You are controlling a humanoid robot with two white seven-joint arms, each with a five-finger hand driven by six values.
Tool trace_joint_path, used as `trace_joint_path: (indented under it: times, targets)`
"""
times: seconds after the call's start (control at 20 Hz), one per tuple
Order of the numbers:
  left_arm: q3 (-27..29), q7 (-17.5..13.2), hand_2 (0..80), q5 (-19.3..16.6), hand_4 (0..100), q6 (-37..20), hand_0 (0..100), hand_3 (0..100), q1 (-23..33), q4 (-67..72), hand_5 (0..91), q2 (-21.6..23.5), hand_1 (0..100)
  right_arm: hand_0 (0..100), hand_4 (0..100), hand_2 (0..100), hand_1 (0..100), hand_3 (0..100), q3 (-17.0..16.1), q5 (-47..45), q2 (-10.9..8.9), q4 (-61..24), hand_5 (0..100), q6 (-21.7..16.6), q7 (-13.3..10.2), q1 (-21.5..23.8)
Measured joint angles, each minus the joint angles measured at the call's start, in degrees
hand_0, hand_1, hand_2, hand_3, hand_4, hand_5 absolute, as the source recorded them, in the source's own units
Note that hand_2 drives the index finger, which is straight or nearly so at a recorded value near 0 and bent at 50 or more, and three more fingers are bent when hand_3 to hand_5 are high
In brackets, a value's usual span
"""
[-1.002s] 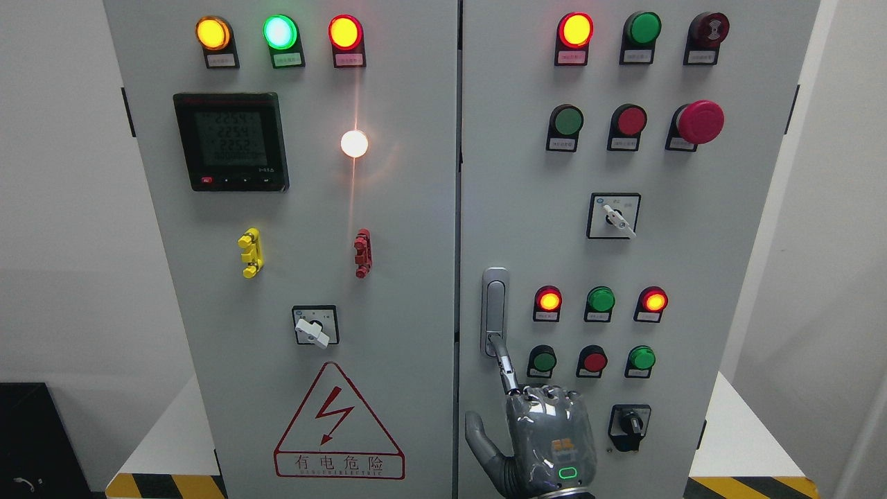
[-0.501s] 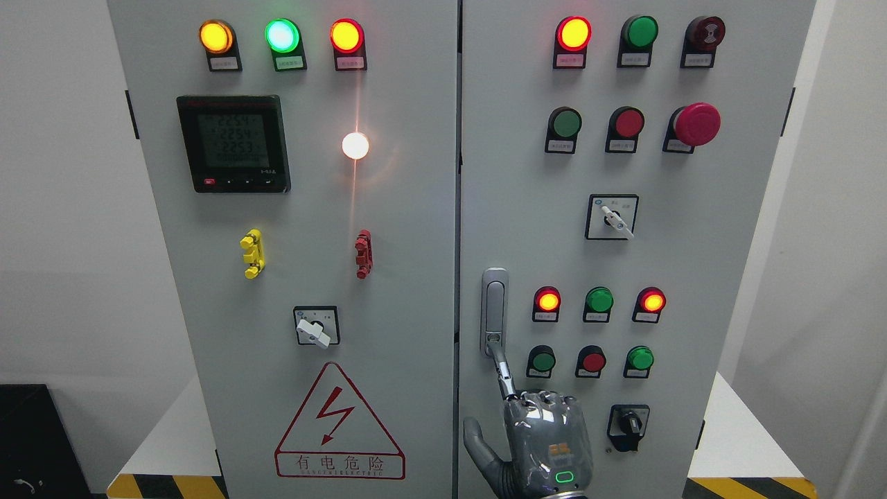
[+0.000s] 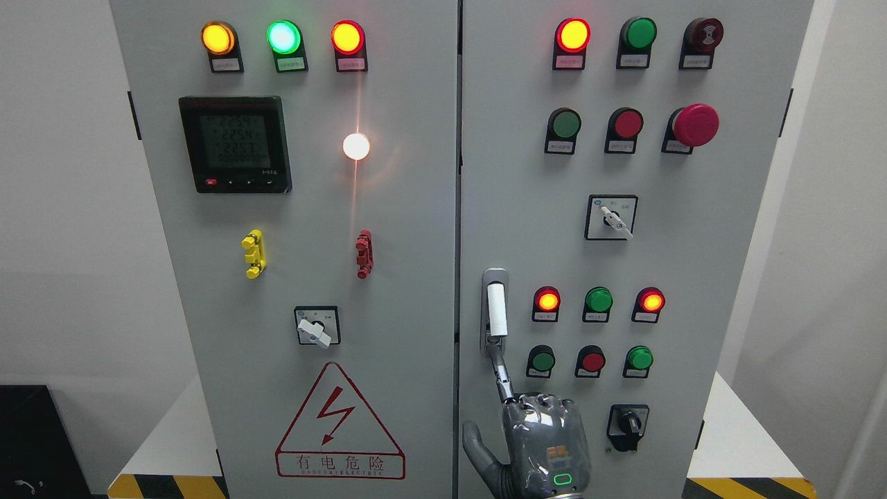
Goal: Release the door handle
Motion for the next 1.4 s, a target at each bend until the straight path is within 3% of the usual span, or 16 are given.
trace_joint_path:
  times: [1.4]
  targets:
    - [0.0, 0.0, 0.0, 0.0, 0, 0.0, 12, 0, 0.0, 0.0, 0.0, 0.0, 56, 47, 100, 0, 31, 100, -0.2, 0.0, -0.05, 0.3, 100, 0.2, 0.0, 0.1]
